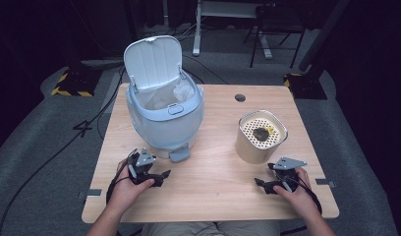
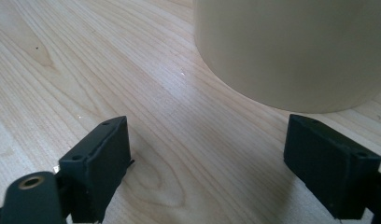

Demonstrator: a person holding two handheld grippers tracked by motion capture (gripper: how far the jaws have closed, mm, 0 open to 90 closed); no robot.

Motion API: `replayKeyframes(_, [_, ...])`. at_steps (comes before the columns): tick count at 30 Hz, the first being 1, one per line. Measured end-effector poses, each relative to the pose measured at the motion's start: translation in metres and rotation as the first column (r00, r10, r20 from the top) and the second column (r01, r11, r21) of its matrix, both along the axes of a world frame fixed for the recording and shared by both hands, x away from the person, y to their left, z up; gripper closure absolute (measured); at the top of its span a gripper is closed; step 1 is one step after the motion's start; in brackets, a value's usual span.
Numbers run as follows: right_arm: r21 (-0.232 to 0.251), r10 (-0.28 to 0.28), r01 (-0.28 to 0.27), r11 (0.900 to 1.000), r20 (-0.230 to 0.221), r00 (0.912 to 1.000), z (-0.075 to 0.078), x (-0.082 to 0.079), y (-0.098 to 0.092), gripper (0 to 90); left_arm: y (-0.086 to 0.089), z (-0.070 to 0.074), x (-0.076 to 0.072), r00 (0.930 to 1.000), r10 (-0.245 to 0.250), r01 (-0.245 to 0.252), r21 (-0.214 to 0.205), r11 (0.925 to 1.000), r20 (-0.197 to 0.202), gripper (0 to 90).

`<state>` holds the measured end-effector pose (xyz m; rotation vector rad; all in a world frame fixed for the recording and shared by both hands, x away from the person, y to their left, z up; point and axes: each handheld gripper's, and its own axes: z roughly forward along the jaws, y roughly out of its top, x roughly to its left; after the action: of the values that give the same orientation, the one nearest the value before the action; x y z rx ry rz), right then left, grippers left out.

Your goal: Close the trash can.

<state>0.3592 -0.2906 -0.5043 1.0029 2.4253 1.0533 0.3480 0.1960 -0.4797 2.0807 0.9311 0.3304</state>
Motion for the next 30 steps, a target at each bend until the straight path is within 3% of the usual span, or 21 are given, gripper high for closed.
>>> replayKeyframes(2, [0.000,0.000,0.000,1.0000,0.000,1.0000,0.000,0.000,0.000,14.8,0.005,0.006,0.000,0.9999,-0.010,0.010,-0.025,0.9996,0.004,22.5])
replayKeyframes(4, [-0.001,0.000,0.000,1.0000,0.001,1.0000,0.000,0.000,0.000,14.9,0.009,0.015,0.000,0.9992,-0.007,0.008,-0.026,0.9996,0.040,22.4])
replayKeyframes(7, [-0.001,0.000,0.000,1.0000,0.001,1.0000,0.000,0.000,0.000,14.9,0.015,0.028,-0.003,0.9975,-0.006,0.011,-0.065,0.9978,0.070,21.9])
replayKeyframes(13, [-0.001,0.000,0.000,1.0000,0.001,1.0000,0.000,0.000,0.000,14.9,0.022,0.051,-0.010,0.9929,-0.024,0.042,-0.155,0.9870,0.117,22.4])
replayKeyframes(17, [0.000,0.000,0.000,1.0000,0.000,1.0000,0.000,0.000,0.000,14.9,0.026,0.064,-0.013,0.9874,-0.039,0.063,-0.158,0.9854,0.154,24.1])
replayKeyframes(22, [0.000,0.000,0.000,1.0000,0.000,1.0000,0.000,0.000,0.000,14.9,0.032,0.082,-0.013,0.9815,-0.073,0.106,-0.189,0.9762,0.177,26.3])
replayKeyframes(28, [0.000,0.000,0.000,1.0000,0.000,1.0000,0.000,0.000,0.000,14.8,0.043,0.111,-0.008,0.9684,-0.136,0.176,-0.189,0.9659,0.209,27.9])
replayKeyframes(30, [0.000,0.001,-0.001,1.0000,0.000,1.0000,0.000,0.000,0.000,14.9,0.047,0.120,-0.007,0.9655,-0.142,0.188,-0.209,0.9596,0.218,27.9])
